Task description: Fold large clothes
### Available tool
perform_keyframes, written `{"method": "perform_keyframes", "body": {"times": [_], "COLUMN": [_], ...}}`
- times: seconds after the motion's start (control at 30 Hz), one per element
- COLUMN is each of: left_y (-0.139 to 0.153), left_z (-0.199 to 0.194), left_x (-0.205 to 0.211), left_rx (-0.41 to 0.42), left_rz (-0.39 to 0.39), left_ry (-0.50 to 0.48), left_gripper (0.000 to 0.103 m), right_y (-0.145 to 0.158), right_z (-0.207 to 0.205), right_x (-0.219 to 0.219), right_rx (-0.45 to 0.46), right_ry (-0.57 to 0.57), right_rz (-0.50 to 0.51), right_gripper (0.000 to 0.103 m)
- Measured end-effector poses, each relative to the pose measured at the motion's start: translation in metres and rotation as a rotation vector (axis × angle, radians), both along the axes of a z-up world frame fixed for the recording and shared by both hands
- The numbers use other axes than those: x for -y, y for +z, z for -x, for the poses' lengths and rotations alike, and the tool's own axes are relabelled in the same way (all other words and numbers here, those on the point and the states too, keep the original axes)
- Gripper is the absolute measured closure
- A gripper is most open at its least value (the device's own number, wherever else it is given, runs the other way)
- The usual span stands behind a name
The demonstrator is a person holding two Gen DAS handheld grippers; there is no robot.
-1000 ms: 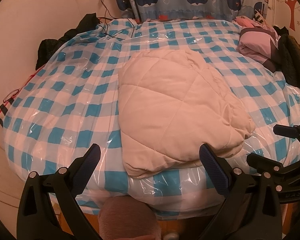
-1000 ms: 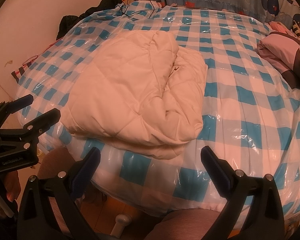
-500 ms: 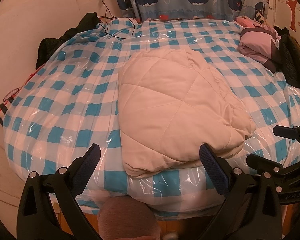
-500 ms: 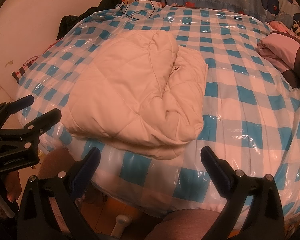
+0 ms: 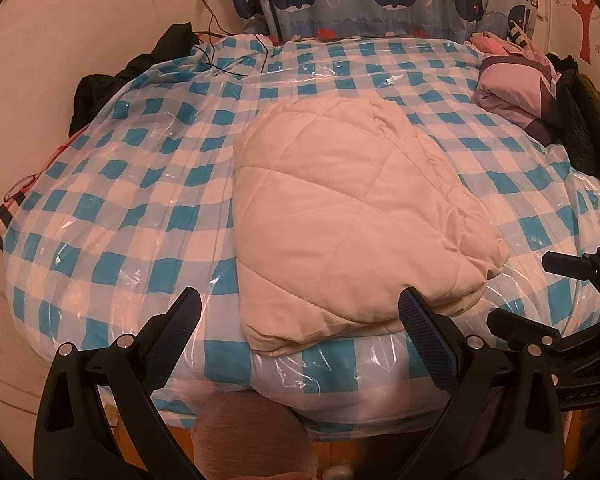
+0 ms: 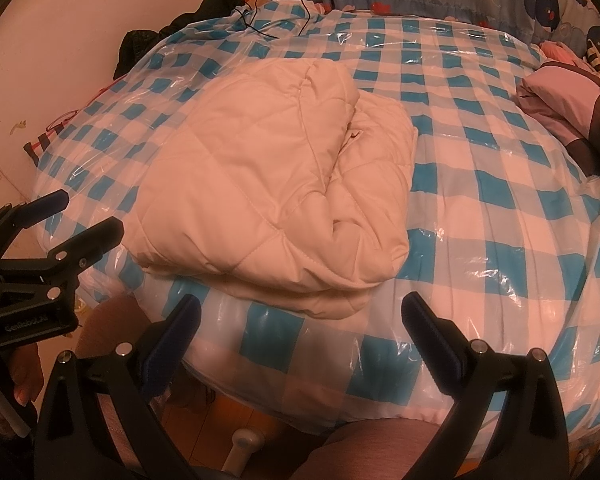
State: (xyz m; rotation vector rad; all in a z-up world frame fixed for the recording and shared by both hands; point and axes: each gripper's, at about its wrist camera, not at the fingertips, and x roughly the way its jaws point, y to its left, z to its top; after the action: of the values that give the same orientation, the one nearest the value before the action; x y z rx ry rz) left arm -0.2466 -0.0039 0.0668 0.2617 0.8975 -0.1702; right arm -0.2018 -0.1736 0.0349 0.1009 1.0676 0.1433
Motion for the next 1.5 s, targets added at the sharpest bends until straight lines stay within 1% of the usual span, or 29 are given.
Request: {"method": "perform_keyframes", "body": {"times": [0.1, 0.23, 0.77, 0.9, 1.1, 1.13, 1.17, 1.2, 1.27, 1.4, 1.5], "left_y": [-0.002, -0.007, -0.008, -0.008, -0.009, -0.009, -0.007, -0.006, -0.001, 0.003, 0.0], "left_z": [-0.002, -0.005, -0.007, -0.006, -0.006, -0.005, -0.004, -0.002, 0.002, 0.002, -0.002], "left_x": [0.0, -0.004, -0.007, -0.008, -0.013, -0.016, -0.019, -0.02, -0.019, -0.017, -0.017], "left_rx": [-0.008, -0.03, -0.04, -0.047, -0.07, -0.075, -0.067, -0.052, 0.0, 0.033, 0.002], "left_rz": [0.002, 0.03, 0.034, 0.047, 0.106, 0.128, 0.154, 0.162, 0.113, 0.055, 0.053], "left_ry": [0.004, 0.01, 0.024, 0.025, 0.025, 0.023, 0.023, 0.019, 0.028, 0.055, 0.061], "left_gripper": [0.008, 0.008, 0.008, 0.008, 0.008, 0.008, 0.008, 0.008, 0.008, 0.008, 0.008], "right_y": [0.0, 0.0, 0.0, -0.001, -0.001, -0.001, -0.001, -0.001, 0.0, 0.0, 0.003], "right_z": [0.0, 0.0, -0.001, 0.0, 0.002, 0.001, 0.002, 0.003, 0.004, 0.004, 0.008], "right_x": [0.0, 0.0, -0.001, -0.003, -0.008, -0.006, -0.009, -0.012, -0.015, -0.015, -0.028], "right_rx": [0.0, 0.0, -0.001, -0.001, -0.002, -0.002, -0.003, -0.003, -0.003, 0.001, 0.007], "right_ry": [0.0, 0.001, 0.001, 0.001, 0.002, 0.001, 0.002, 0.002, 0.002, 0.004, 0.005], "right_rz": [-0.001, -0.001, -0.002, -0.003, -0.003, -0.003, -0.004, -0.004, -0.004, -0.003, -0.002], "right_gripper": [0.007, 0.007, 0.007, 0.007, 0.007, 0.007, 0.007, 0.007, 0.007, 0.007, 0.007]}}
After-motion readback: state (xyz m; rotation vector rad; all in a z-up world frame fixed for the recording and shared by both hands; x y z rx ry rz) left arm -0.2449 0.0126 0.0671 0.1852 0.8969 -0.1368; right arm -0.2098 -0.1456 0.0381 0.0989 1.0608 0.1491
